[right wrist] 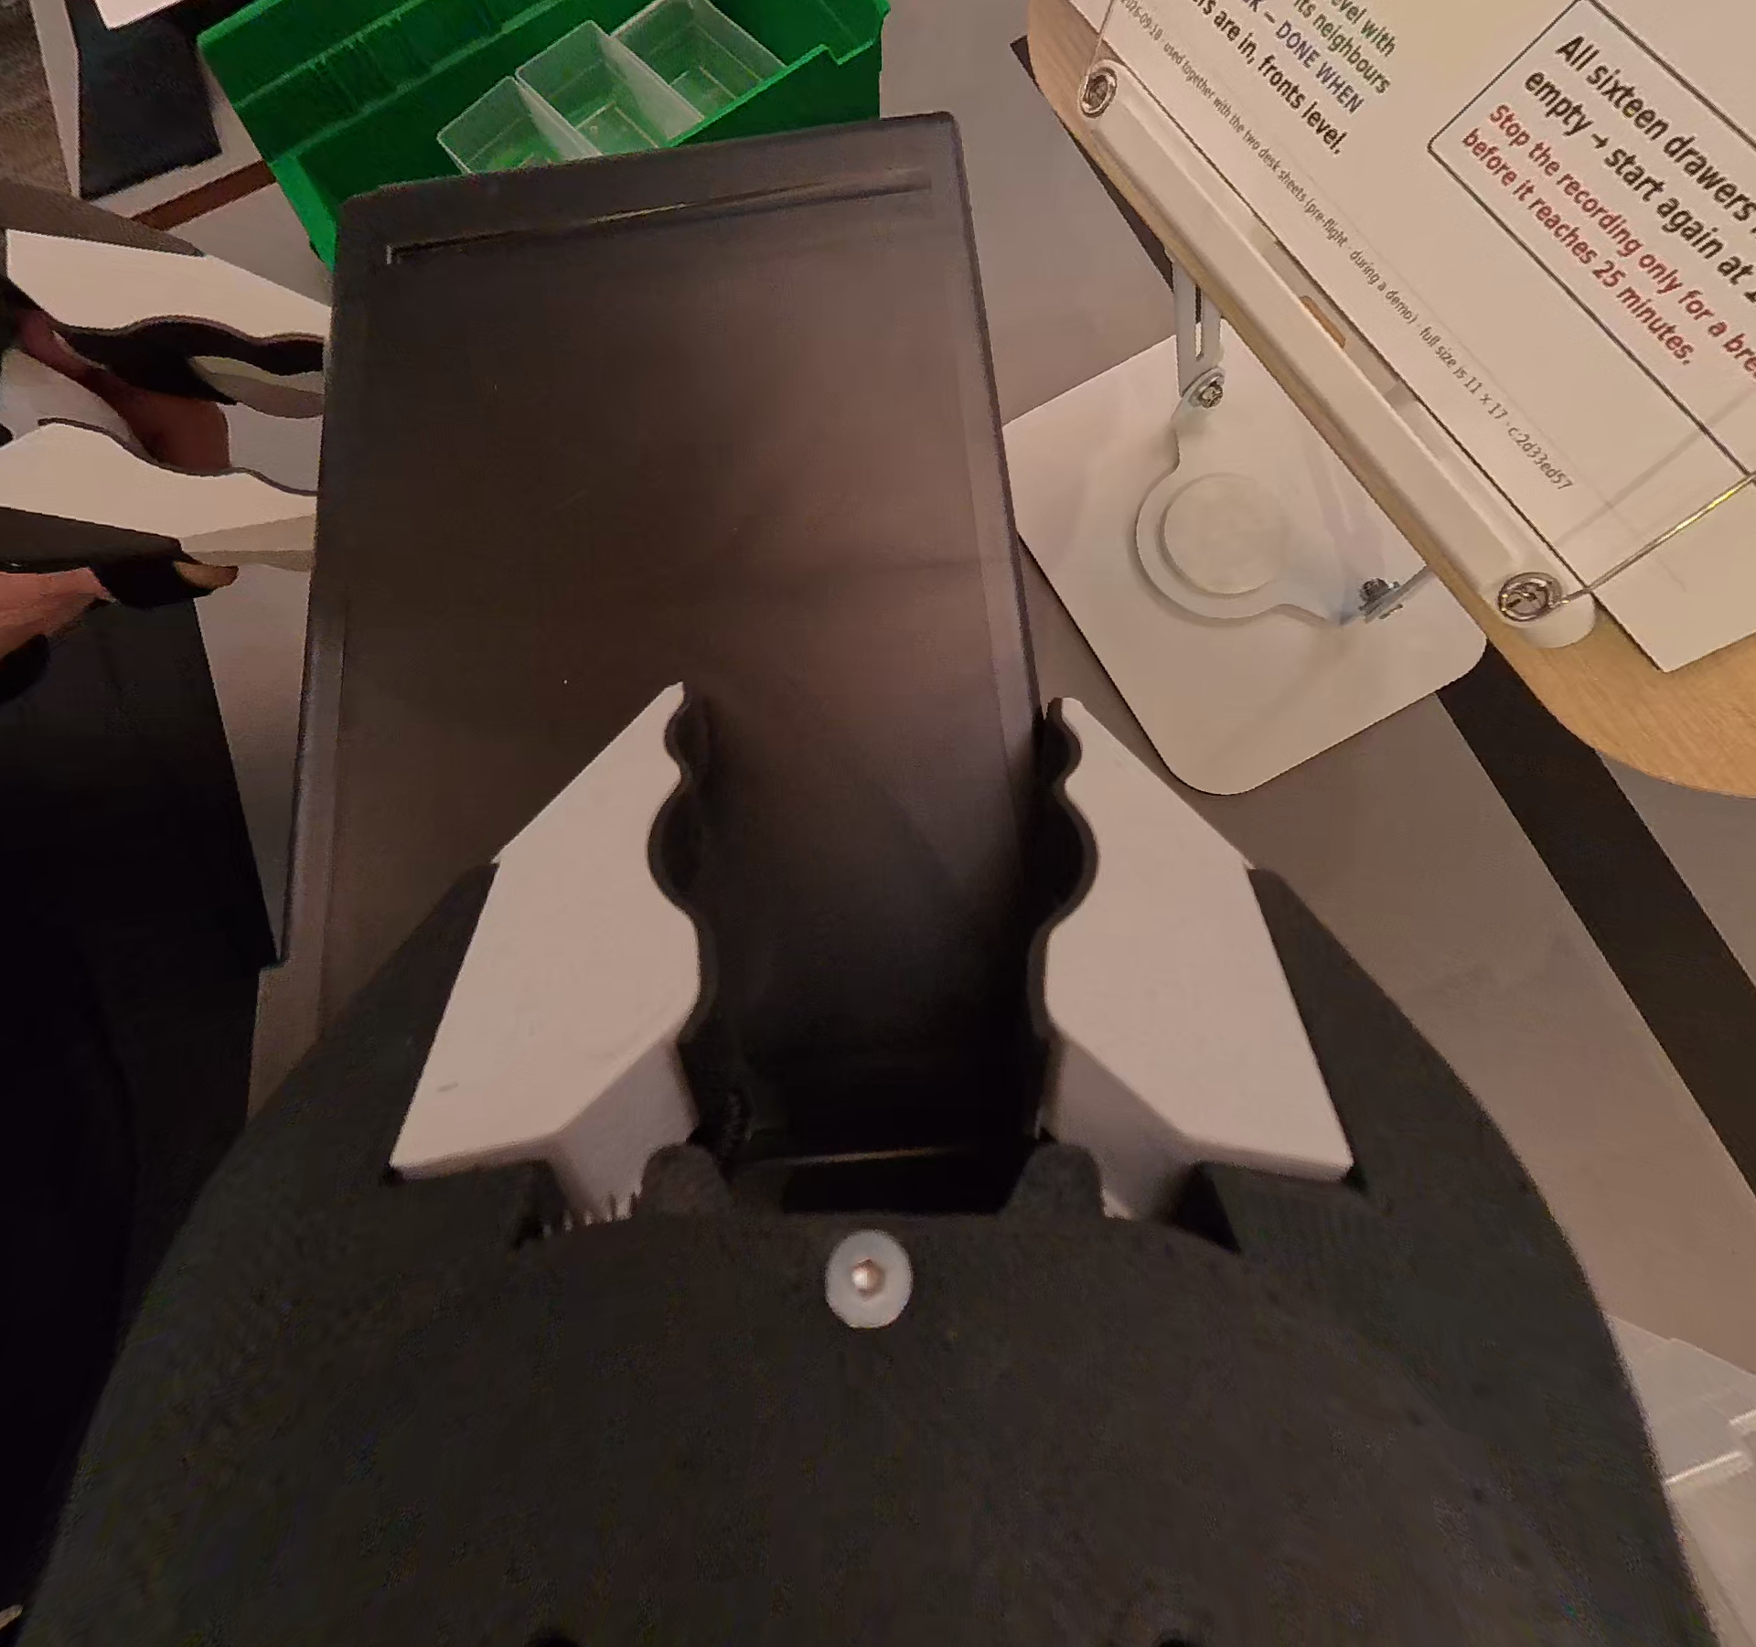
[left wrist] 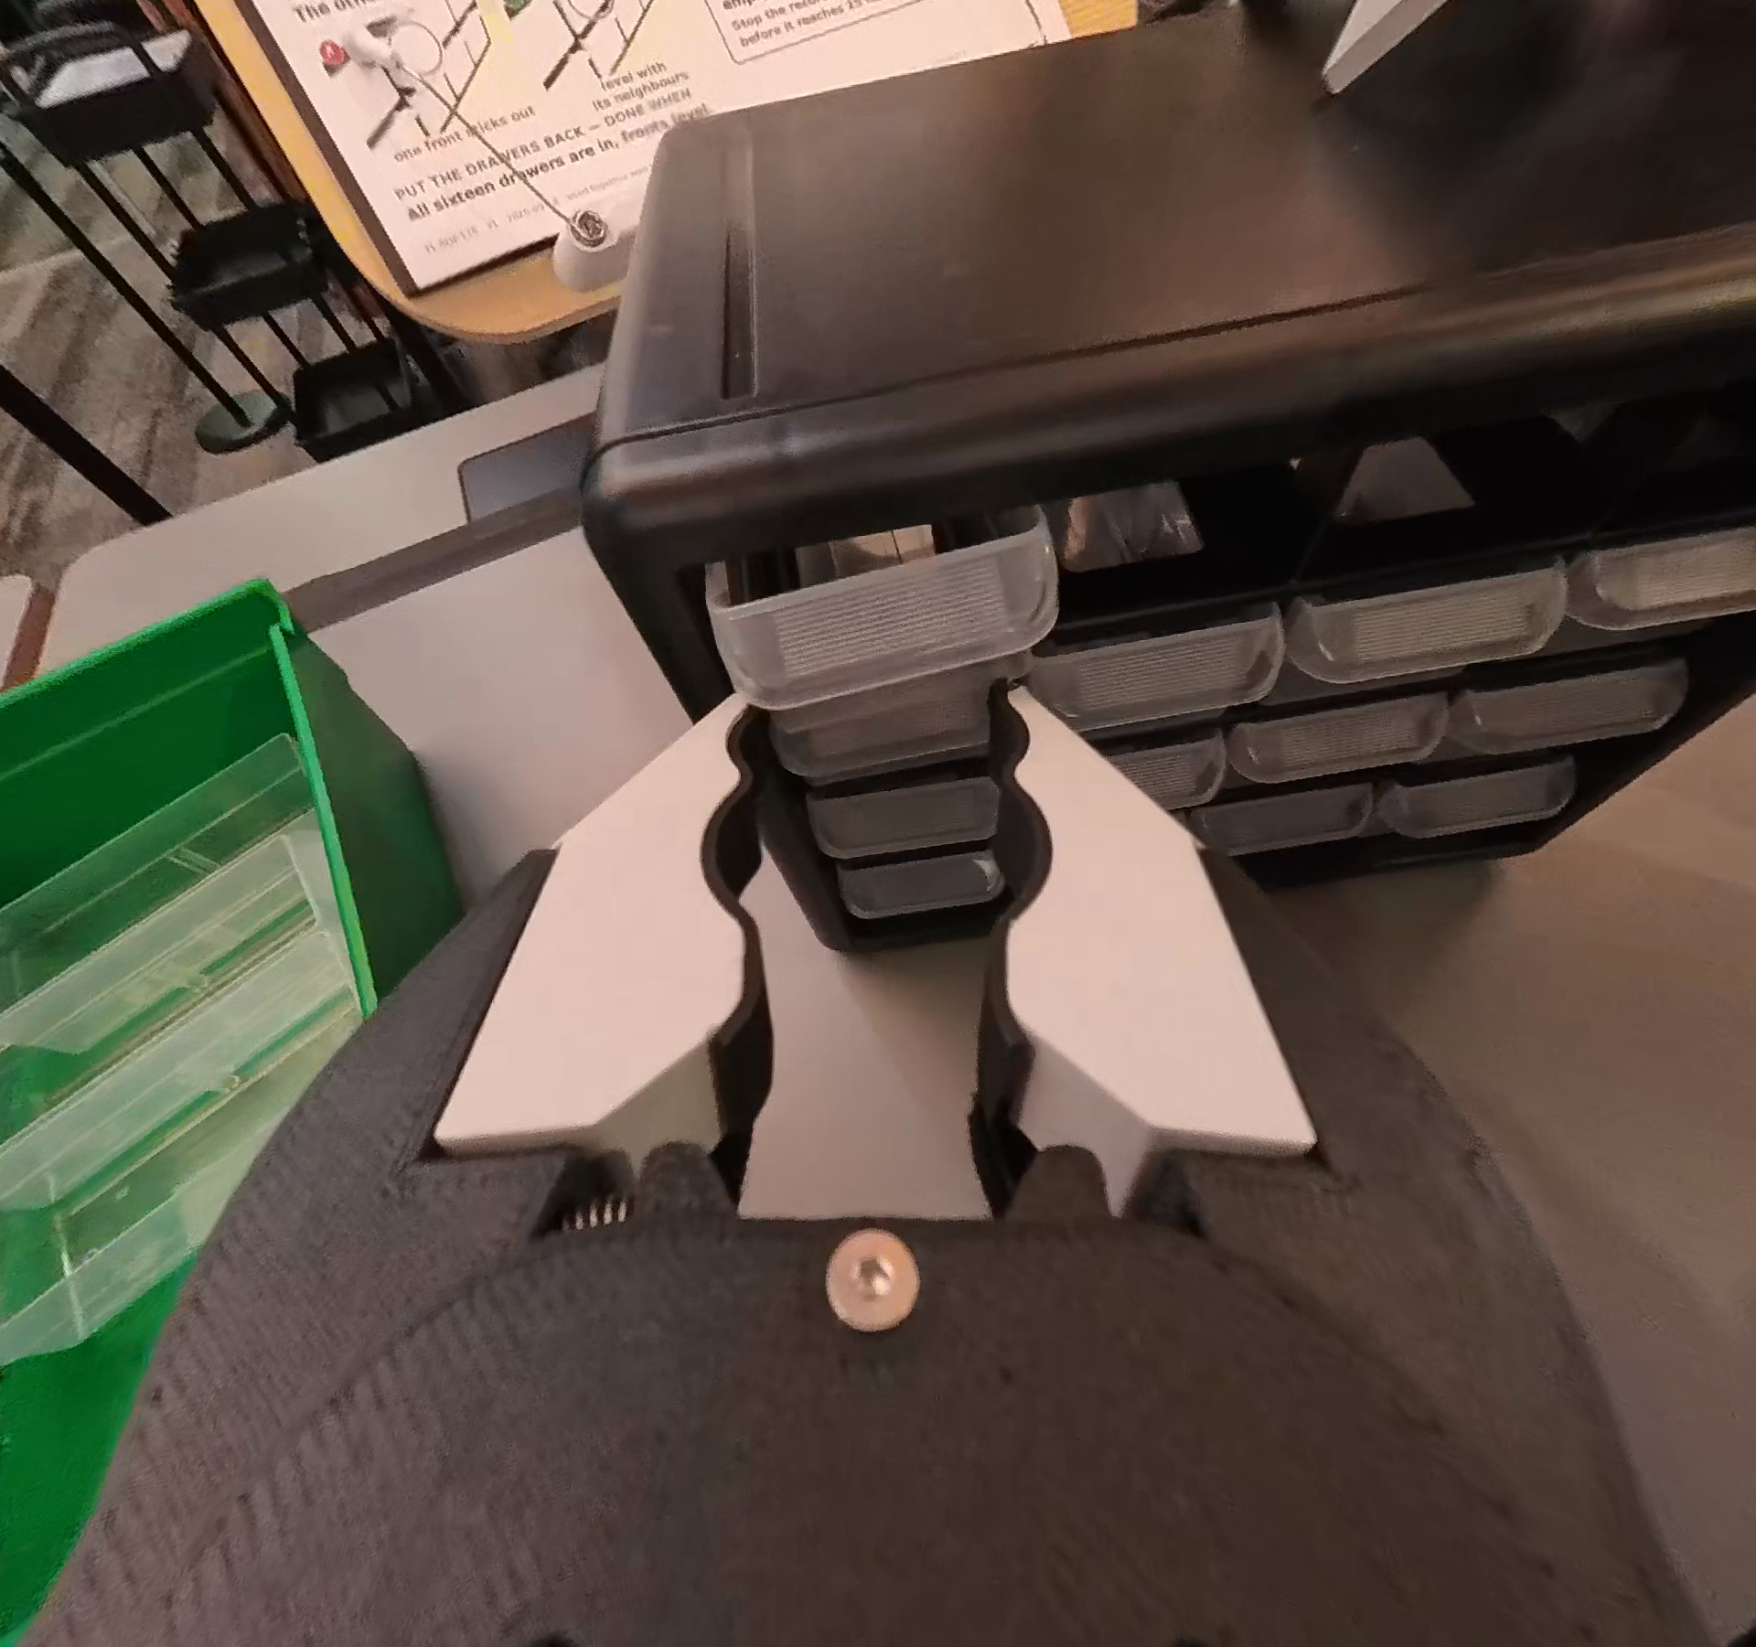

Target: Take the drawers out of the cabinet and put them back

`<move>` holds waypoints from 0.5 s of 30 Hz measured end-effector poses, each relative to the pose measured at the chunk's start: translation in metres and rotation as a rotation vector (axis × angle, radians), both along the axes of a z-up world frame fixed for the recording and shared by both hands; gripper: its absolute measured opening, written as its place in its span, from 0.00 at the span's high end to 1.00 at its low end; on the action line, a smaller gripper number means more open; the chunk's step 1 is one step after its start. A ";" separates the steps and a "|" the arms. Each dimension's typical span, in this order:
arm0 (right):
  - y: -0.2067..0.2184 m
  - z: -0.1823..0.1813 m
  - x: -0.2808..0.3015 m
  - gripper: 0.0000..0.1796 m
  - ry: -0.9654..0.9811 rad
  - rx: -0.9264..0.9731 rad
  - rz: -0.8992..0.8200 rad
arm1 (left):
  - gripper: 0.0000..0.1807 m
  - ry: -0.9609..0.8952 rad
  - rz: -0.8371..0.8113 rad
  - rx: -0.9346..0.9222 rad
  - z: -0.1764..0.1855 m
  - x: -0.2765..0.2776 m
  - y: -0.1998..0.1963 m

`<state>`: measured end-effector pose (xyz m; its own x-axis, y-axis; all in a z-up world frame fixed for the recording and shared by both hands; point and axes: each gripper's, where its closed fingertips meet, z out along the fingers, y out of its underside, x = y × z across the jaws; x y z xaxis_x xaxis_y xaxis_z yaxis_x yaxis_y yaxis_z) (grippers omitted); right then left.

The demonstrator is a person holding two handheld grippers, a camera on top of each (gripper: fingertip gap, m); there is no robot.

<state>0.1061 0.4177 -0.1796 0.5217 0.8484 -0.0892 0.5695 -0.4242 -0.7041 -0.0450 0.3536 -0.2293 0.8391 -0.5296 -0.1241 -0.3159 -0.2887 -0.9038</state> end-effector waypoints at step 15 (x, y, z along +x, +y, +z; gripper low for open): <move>0.003 0.000 0.003 0.61 0.000 0.015 -0.022 | 0.80 0.019 0.023 0.023 0.005 -0.002 0.016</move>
